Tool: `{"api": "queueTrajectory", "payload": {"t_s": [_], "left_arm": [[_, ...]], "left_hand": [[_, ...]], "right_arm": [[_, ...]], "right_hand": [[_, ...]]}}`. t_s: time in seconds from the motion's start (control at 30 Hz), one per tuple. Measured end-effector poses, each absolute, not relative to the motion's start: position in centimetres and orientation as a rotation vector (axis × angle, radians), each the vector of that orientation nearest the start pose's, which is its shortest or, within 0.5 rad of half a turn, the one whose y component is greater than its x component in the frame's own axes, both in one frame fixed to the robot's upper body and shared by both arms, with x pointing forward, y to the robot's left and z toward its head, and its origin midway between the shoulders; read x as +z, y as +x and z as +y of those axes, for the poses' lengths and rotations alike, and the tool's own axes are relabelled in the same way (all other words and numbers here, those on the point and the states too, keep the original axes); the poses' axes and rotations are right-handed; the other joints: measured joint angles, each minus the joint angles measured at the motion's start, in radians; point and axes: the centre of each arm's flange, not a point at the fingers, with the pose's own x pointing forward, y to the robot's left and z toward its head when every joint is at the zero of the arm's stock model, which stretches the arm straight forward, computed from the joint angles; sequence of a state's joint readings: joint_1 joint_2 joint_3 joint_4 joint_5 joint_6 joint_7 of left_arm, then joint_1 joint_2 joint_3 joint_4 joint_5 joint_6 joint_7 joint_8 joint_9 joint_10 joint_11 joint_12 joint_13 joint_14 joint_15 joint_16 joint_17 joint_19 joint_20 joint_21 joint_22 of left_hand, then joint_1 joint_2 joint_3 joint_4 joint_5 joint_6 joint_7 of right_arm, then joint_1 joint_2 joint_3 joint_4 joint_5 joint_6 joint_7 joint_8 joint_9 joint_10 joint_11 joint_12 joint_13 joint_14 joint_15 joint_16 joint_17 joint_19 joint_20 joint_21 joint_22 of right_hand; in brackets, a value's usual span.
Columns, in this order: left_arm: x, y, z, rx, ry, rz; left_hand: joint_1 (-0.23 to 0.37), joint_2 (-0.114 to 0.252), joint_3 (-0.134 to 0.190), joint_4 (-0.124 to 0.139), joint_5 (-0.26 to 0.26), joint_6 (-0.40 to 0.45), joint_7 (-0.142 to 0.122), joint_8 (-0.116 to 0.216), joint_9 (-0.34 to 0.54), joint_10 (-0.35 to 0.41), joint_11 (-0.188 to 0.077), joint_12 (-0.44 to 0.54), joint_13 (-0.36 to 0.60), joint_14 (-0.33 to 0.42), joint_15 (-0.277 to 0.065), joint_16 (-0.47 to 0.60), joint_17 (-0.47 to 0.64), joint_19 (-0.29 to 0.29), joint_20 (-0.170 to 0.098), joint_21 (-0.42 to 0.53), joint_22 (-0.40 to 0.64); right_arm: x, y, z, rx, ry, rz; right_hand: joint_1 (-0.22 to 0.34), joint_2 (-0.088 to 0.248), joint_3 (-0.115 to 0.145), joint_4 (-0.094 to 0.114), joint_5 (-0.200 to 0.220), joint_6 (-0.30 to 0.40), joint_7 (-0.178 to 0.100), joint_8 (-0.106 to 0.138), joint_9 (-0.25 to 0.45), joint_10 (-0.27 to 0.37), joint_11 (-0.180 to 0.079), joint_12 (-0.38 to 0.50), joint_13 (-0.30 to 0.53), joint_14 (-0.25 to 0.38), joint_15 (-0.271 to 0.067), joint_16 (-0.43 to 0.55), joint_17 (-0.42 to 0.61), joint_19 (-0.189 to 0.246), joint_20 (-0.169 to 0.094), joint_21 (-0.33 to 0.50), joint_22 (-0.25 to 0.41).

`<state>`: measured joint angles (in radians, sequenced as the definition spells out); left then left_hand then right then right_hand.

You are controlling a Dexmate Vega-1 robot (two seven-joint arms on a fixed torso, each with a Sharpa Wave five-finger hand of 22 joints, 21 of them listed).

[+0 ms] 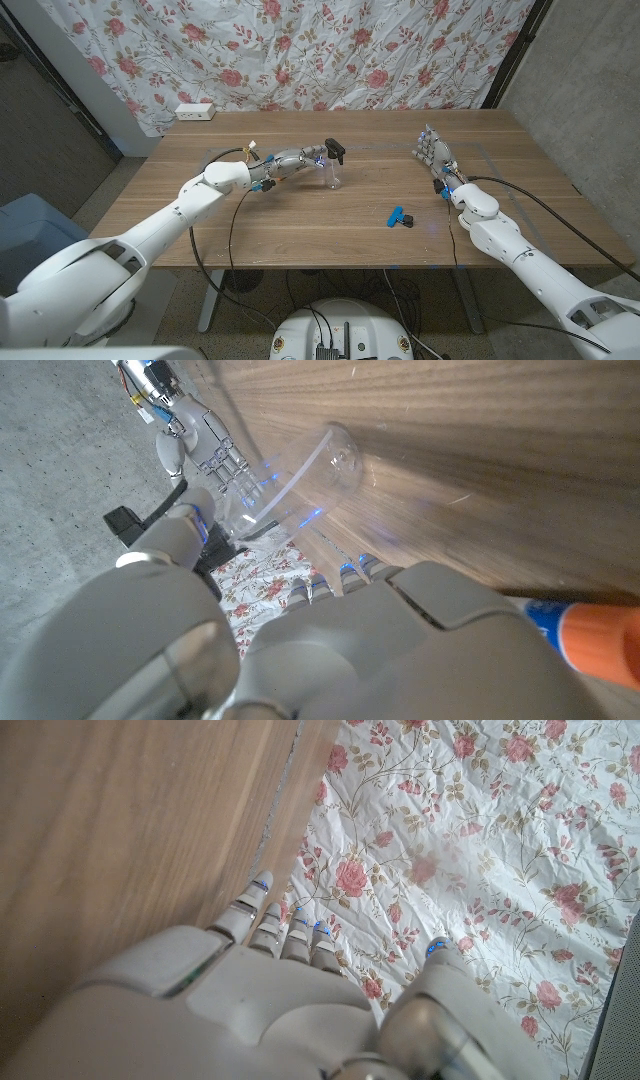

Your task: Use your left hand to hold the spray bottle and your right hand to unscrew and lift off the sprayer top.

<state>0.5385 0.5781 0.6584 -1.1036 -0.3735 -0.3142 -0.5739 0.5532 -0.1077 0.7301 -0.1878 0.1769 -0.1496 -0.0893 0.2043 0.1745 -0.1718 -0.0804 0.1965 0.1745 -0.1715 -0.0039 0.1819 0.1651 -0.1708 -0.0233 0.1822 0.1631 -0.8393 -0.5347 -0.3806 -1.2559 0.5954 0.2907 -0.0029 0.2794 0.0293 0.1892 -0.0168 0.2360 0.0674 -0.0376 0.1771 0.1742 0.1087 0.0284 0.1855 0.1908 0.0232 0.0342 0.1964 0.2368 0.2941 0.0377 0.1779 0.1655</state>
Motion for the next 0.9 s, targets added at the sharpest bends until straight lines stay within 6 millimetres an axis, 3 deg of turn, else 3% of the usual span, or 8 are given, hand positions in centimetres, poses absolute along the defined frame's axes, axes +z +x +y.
{"api": "queueTrajectory", "payload": {"t_s": [0.3, 0.6, 0.9], "left_arm": [[-2.1, 67.2, 20.2, -0.751, 0.625, -0.496], [-3.1, 67.5, 19.5, -0.729, 0.616, -0.51], [-3.7, 68.0, 19.0, -0.702, 0.603, -0.525]], "left_hand": [[0.013, -0.013, -0.003, 0.003, 0.0, 0.032, -0.001, 0.008, 0.0, 0.002, -0.013, 0.008, 0.0, 0.0, -0.018, 0.008, 0.0, -0.004, -0.004, 0.006, 0.0], [0.034, -0.034, -0.01, 0.004, 0.0, 0.059, 0.005, 0.019, 0.0, 0.055, -0.028, 0.018, 0.001, 0.008, -0.029, 0.015, 0.0, -0.004, -0.004, 0.006, 0.0], [0.089, -0.051, -0.025, -0.001, 0.0, 0.149, 0.013, 0.051, 0.004, 0.16, -0.034, 0.037, 0.01, 0.128, -0.03, 0.023, 0.005, 0.043, -0.011, 0.012, 0.0]], "right_arm": [[-4.6, 65.6, -30.8, 0.146, -0.034, -0.554], [-4.8, 65.1, -31.0, 0.142, -0.035, -0.555], [-5.1, 64.8, -31.1, 0.134, -0.033, -0.553]], "right_hand": [[0.0, 0.0, 0.004, -0.004, -0.007, 0.0, 0.0, 0.0, 0.0, 0.0, 0.0, 0.0, 0.0, 0.0, 0.0, 0.0, 0.0, -0.007, -0.007, 0.0, 0.0], [0.0, 0.0, 0.004, -0.004, -0.008, 0.0, 0.0, 0.0, 0.0, 0.0, 0.0, 0.0, 0.0, 0.0, 0.0, 0.0, 0.0, -0.007, -0.007, 0.0, 0.0], [0.0, 0.0, 0.0, -0.008, -0.008, 0.0, 0.0, 0.0, 0.0, 0.0, 0.0, 0.0, 0.0, 0.0, 0.0, 0.0, -0.002, -0.007, -0.007, 0.003, 0.0]]}}
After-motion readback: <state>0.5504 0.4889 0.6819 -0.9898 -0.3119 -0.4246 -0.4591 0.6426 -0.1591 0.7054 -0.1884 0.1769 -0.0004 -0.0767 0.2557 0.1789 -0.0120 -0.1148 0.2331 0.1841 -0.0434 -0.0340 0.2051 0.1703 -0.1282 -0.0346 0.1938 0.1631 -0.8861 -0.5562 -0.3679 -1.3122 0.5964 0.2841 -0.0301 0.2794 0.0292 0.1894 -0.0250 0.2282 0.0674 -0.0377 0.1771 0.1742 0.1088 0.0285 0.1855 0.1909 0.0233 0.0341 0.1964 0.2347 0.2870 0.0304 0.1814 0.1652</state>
